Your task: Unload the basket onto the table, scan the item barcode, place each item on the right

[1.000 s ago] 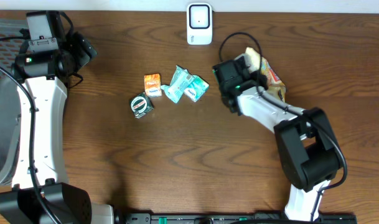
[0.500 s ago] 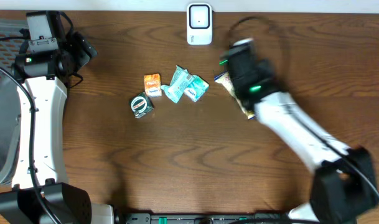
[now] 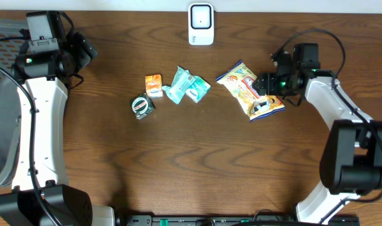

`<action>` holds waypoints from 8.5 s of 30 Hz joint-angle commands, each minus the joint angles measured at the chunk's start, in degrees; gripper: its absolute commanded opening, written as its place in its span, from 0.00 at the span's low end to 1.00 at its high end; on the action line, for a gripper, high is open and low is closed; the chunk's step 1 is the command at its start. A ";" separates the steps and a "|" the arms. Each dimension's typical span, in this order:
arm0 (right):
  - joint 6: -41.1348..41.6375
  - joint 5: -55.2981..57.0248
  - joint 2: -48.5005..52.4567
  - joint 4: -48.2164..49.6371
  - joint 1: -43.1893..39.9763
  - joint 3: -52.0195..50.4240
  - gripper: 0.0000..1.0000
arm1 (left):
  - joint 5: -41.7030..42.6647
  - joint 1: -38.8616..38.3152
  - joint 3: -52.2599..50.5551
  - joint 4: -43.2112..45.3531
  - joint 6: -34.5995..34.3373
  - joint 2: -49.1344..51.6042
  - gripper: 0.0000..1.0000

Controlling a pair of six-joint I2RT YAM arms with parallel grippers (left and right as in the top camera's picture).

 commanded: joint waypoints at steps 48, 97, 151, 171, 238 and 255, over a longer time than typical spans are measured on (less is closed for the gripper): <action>12.83 11.50 21.09 40.46 18.21 33.59 0.01 | -0.74 0.00 0.90 -0.07 -0.92 0.04 0.98; -9.73 1.81 26.67 -10.54 20.06 34.34 0.25 | -0.74 0.00 0.90 -0.09 -0.92 0.04 0.98; 14.23 30.86 13.29 5.07 -5.11 34.45 0.01 | -0.74 0.00 0.90 -0.09 -0.92 0.04 0.98; 13.79 -18.56 13.35 -4.70 -17.57 34.45 0.78 | -0.74 0.00 0.90 -0.09 -0.92 0.04 0.98; -1.88 8.00 16.72 -0.31 28.50 21.53 0.01 | -0.74 0.00 0.90 -0.09 -0.92 0.04 0.98; -4.07 7.45 7.23 -27.26 28.28 21.62 0.09 | -0.74 0.00 0.90 -0.09 -0.92 0.04 0.98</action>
